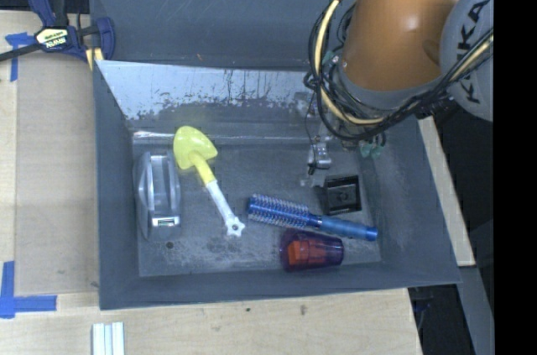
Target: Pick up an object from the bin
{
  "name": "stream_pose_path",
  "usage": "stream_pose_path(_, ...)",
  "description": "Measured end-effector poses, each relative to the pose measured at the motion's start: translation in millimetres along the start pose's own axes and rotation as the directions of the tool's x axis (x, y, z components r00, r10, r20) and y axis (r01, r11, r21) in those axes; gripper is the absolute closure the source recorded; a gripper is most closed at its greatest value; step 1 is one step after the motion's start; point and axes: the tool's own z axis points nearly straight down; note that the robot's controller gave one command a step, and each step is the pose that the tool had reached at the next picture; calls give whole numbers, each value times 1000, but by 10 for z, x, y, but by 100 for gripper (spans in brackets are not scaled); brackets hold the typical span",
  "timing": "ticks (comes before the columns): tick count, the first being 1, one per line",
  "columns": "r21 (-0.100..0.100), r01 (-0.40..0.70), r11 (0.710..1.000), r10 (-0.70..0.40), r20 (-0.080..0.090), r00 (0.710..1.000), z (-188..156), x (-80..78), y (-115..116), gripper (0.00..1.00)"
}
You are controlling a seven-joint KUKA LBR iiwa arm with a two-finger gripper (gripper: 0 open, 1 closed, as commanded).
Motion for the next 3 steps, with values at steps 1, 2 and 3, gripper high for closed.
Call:
stream_pose_path(1, 0, 18, 1000, -18, 4, 1000, 453, 166, -28, 0)
stream_pose_path(2, 0, 60, 998, -60, 5, 998, 1065, 189, -35, 0)
stream_pose_path(3, -9, 28, 1000, -27, 53, 998, 1491, 319, -239, 0)
